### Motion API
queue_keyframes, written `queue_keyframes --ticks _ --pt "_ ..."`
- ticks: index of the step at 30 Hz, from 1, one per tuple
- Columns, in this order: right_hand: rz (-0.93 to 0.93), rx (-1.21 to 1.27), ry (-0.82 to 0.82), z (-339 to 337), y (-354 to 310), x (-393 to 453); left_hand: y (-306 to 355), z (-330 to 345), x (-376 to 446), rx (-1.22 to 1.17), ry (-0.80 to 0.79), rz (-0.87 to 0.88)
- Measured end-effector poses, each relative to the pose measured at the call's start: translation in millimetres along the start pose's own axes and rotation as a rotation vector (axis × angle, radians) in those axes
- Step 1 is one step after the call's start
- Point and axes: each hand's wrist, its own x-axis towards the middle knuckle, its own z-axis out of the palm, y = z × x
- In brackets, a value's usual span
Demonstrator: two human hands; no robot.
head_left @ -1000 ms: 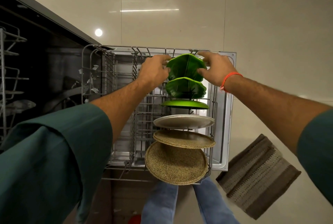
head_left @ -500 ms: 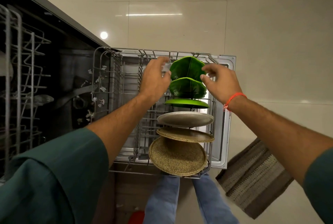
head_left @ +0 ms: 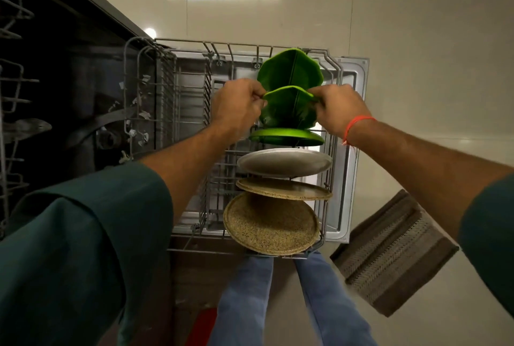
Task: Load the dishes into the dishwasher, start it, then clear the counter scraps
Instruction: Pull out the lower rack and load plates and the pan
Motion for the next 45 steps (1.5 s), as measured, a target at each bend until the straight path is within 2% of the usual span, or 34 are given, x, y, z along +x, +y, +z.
queue_keyframes --ticks 4,8,12,17,22,29,38,45 --pt "0.015 0.063 0.067 -7 1 -3 3 -10 -6 -0.034 0.079 0.069" --pt "0.039 0.114 0.042 -10 -3 -3 2 -13 -9 -0.028 0.097 0.102" --pt "0.058 0.119 0.078 -9 -5 -4 1 -8 -9 -0.073 0.121 0.067" --pt "0.081 0.067 -0.056 3 -3 -6 -4 2 -12 -0.039 0.045 0.017" --pt "0.116 0.091 -0.032 6 -2 -5 -1 6 -13 -0.049 0.079 0.024" --pt "0.145 0.146 -0.125 2 1 -2 -3 5 -9 -0.048 0.061 -0.044" --pt "0.16 0.203 -0.067 -3 -5 -7 1 -5 -15 -0.042 0.032 -0.045" --pt "0.094 0.209 0.036 -14 -19 -24 12 -18 -32 -0.081 -0.001 -0.034"
